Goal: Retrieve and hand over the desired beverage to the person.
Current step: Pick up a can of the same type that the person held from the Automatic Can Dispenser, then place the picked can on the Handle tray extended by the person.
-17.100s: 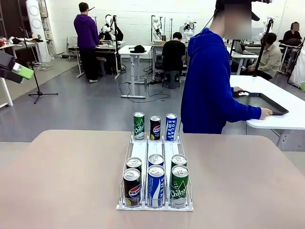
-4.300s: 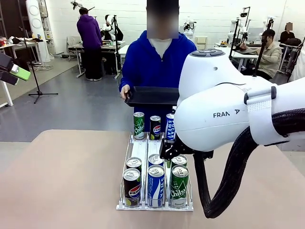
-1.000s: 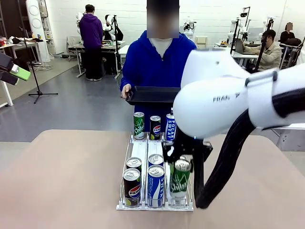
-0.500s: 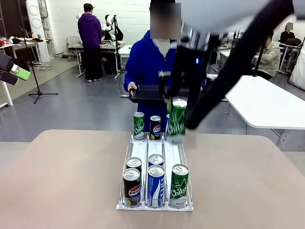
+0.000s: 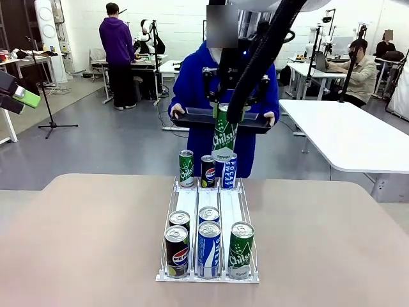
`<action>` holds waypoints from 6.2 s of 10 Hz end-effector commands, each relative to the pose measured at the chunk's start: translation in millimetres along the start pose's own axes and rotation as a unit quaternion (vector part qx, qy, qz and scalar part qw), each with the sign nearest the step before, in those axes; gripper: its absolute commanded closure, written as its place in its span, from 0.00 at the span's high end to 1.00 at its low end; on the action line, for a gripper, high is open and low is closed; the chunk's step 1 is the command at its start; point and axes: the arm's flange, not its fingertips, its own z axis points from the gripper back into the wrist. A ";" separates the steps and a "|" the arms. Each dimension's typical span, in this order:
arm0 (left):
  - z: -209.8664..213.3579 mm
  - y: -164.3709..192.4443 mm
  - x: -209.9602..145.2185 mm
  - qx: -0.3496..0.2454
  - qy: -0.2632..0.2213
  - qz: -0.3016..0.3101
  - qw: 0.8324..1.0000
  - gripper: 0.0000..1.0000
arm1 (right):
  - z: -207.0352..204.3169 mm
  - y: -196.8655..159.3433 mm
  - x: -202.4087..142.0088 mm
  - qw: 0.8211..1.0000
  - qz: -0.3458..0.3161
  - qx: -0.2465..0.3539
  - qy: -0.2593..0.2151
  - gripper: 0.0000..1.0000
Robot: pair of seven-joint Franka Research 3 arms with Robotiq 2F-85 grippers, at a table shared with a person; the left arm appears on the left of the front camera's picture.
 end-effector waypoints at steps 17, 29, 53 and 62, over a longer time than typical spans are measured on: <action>1.7 0.9 -0.7 -0.008 -0.002 -0.004 1.000 1.00 | -5.7 1.4 12.5 1.000 -0.006 0.006 0.007 0.00; 1.7 0.9 -0.7 -0.008 -0.002 -0.004 1.000 1.00 | -16.1 3.0 27.7 1.000 -0.023 -0.002 0.010 0.58; 1.7 0.9 -0.7 -0.008 -0.002 -0.004 1.000 1.00 | -28.8 -43.9 50.9 0.998 0.005 -0.055 0.027 1.00; 1.7 0.9 -0.7 -0.008 -0.002 -0.004 1.000 1.00 | -7.5 -127.4 -88.4 0.996 0.082 0.034 -0.019 1.00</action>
